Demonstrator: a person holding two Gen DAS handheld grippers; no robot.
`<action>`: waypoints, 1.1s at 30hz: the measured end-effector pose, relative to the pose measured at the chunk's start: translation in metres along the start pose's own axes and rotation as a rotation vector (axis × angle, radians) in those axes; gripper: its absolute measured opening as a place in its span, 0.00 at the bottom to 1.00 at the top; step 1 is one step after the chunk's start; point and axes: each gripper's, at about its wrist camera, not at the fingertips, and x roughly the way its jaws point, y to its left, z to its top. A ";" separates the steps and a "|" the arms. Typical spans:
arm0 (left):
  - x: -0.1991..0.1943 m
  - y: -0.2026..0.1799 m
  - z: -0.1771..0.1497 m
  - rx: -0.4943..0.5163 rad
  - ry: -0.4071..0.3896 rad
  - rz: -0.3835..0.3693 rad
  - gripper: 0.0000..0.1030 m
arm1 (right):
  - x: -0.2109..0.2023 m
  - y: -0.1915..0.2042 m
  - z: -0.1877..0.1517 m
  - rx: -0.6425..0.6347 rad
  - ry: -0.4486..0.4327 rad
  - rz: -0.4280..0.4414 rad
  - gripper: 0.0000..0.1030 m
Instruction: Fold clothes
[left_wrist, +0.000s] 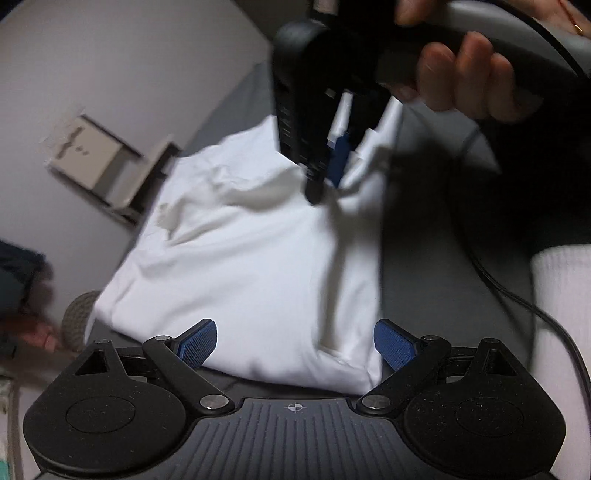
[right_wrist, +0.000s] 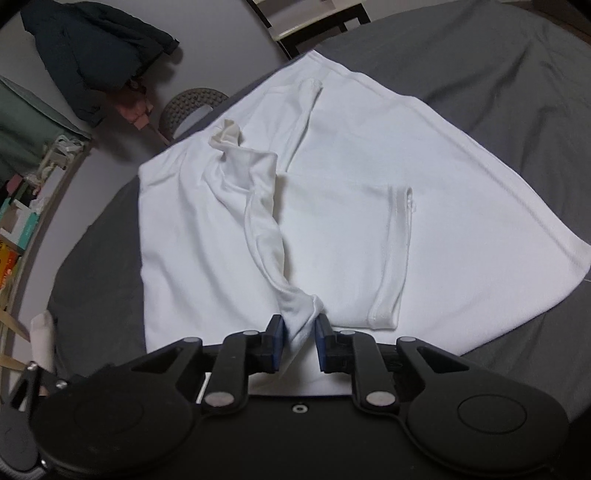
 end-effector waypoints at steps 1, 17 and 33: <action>-0.001 0.002 0.001 -0.022 0.001 0.004 0.88 | 0.001 0.001 0.000 -0.005 0.001 -0.007 0.18; 0.022 -0.020 -0.004 -0.026 0.107 -0.009 0.27 | 0.002 0.005 0.000 -0.029 -0.019 -0.025 0.27; 0.008 -0.019 -0.010 -0.076 0.096 0.052 0.09 | 0.000 0.006 -0.002 -0.038 -0.002 -0.055 0.14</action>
